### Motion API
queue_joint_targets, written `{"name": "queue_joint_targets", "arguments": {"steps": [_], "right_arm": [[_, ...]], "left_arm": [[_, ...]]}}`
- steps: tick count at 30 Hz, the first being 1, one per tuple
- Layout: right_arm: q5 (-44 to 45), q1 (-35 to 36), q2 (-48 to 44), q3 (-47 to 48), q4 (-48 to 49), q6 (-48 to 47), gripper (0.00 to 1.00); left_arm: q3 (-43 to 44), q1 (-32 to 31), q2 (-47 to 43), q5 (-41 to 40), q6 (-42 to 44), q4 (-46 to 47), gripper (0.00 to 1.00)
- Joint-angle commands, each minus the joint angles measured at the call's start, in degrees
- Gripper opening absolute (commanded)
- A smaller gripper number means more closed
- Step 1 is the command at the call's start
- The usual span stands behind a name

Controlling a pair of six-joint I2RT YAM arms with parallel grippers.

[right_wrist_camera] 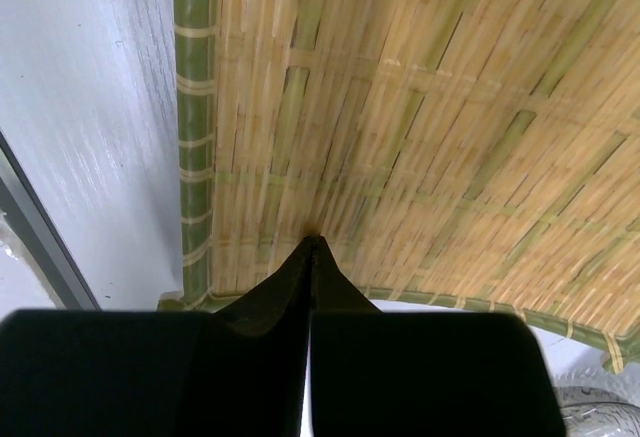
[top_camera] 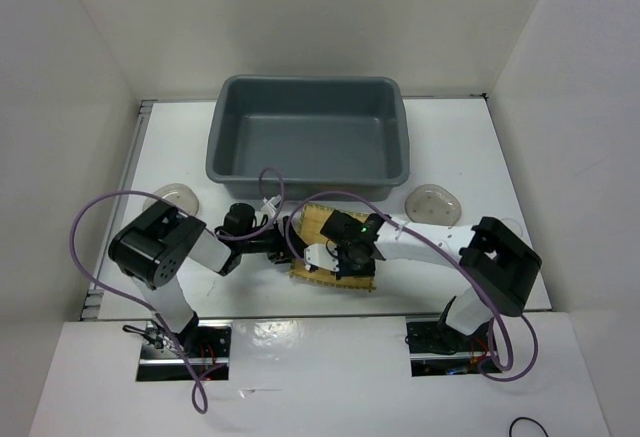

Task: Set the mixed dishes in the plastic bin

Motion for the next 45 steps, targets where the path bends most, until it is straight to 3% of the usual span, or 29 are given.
{"name": "queue_joint_targets", "arguments": {"steps": [1,9,13,22,26,27,28,29,30,32,36,39,45], "right_arm": [[-4.07,0.52,2.7,-0.17,1.28,0.04,0.0],[-4.07,0.52,3.76,4.57,1.28,0.04,0.0],[-3.55,0.52,2.54,5.72,0.23,-0.65,0.0],[3.12,0.52,-11.26,5.72,-4.78,1.44,0.0],[17.32,-1.93,-20.13,5.02,2.39,3.55,0.0],[19.46,-5.25,-23.19,5.02,4.16,3.56,0.0],[21.83,-7.11,-24.7,5.02,6.09,4.43,0.04],[24.81,-8.78,-26.2,4.32,10.99,5.39,0.15],[31.11,-10.54,-29.78,1.88,13.82,5.92,0.37],[35.29,-15.02,-33.58,-3.47,16.91,5.93,0.4],[42.16,-16.96,-49.18,-13.51,15.0,5.22,0.73],[40.76,-20.56,-60.17,-16.07,9.64,9.6,0.88],[42.07,-24.26,-70.16,-19.33,8.05,15.77,0.91]], "left_arm": [[-2.56,0.96,5.74,2.18,6.98,-0.67,0.72],[0.34,2.11,10.49,9.92,12.18,0.66,0.31],[0.96,2.73,9.96,10.46,13.32,-1.79,0.0],[-0.79,0.53,-1.61,9.75,13.85,-15.93,0.0],[-2.64,-0.17,-12.86,6.51,13.06,-24.71,0.0],[-2.64,-0.17,-16.02,5.46,13.84,-31.18,0.0],[-0.73,-0.17,-23.01,2.75,13.85,-34.9,0.0],[0.33,-0.17,-26.65,1.16,14.72,-38.77,0.0],[1.39,-0.17,-30.08,-0.34,14.73,-45.5,0.0],[3.85,-0.17,-38.0,-3.34,14.73,-49.33,0.0],[7.11,-0.17,-45.31,-3.87,11.49,-56.03,0.0],[9.73,-0.17,-48.21,-3.87,9.63,-58.57,0.0],[20.01,-0.17,-47.61,-2.38,7.53,-62.53,0.0]]}}
